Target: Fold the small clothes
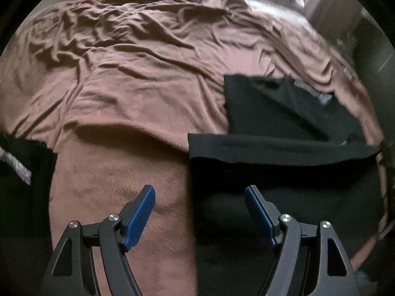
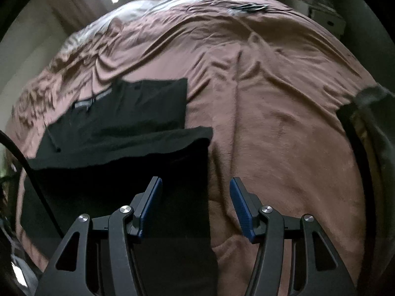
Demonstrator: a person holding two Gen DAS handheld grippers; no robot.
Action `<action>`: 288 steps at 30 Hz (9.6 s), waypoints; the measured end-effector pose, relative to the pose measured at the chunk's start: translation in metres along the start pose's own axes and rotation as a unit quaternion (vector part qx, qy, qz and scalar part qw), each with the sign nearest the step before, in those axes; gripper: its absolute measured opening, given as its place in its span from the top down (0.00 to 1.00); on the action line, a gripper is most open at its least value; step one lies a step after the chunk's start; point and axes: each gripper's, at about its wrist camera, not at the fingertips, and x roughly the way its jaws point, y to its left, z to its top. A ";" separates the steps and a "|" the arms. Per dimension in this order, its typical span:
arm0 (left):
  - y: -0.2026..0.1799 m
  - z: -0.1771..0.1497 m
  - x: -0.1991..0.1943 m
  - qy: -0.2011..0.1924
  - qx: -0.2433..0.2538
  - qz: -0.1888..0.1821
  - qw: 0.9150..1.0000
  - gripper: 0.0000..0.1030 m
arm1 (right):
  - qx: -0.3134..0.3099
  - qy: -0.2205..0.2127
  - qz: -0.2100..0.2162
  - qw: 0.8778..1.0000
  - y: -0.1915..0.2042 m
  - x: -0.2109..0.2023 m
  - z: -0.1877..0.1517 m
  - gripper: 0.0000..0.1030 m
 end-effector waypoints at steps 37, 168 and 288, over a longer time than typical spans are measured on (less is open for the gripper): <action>0.004 0.076 0.057 -0.009 0.007 0.012 1.000 0.45 | -0.033 -0.029 -0.003 0.999 0.009 0.075 0.054 0.47; -0.058 0.040 -0.086 -0.092 -0.006 0.015 0.996 0.09 | 0.040 -0.046 0.026 0.998 0.000 -0.076 -0.004 0.18; 0.024 -0.216 -0.080 -0.152 -0.369 -0.157 0.903 0.96 | 0.359 -0.058 0.172 0.915 -0.080 -0.082 -0.222 1.00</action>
